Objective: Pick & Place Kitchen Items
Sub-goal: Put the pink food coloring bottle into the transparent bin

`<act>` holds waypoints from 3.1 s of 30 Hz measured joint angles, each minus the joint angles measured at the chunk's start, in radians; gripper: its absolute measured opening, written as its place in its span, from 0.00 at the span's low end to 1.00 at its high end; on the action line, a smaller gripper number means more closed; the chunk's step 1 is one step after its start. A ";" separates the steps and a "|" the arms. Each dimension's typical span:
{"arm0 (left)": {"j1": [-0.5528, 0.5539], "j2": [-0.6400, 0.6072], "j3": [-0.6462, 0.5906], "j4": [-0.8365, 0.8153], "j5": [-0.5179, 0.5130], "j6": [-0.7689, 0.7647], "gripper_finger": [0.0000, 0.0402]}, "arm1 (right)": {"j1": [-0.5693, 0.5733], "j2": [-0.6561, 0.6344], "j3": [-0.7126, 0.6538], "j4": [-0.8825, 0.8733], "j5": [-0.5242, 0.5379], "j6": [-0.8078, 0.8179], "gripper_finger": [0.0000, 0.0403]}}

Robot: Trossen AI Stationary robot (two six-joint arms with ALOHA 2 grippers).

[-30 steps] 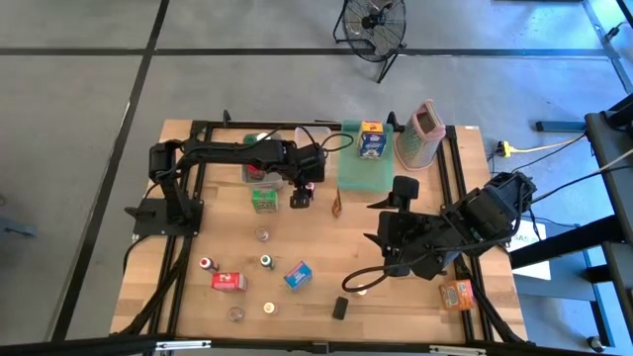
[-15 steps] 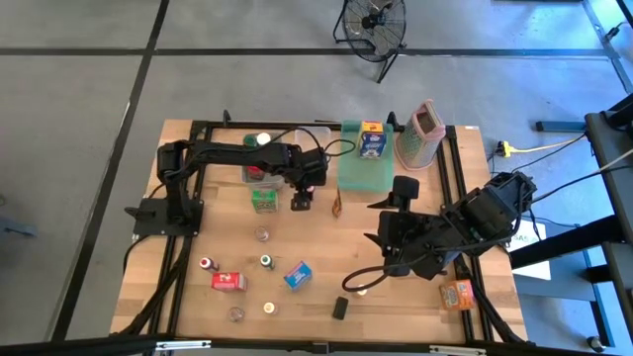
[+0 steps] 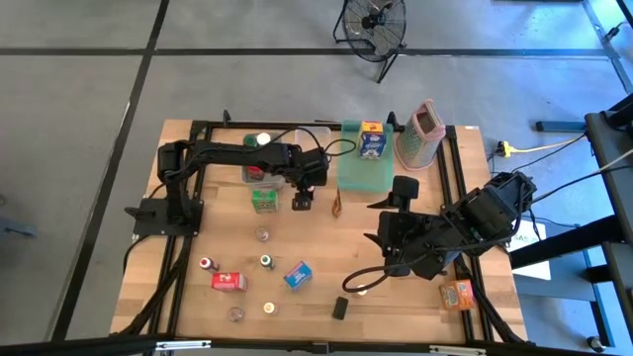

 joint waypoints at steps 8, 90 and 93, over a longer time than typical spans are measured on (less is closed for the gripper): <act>0.000 0.000 0.000 -0.001 0.000 -0.002 0.50 | 0.000 0.000 0.000 0.000 -0.001 -0.004 0.68; 0.497 0.159 0.444 -0.284 0.191 0.305 0.28 | -0.203 -0.059 0.000 0.000 0.104 -0.123 0.68; 0.497 0.169 0.444 -0.276 0.205 0.304 0.28 | -0.214 -0.059 0.000 0.000 0.104 -0.133 0.68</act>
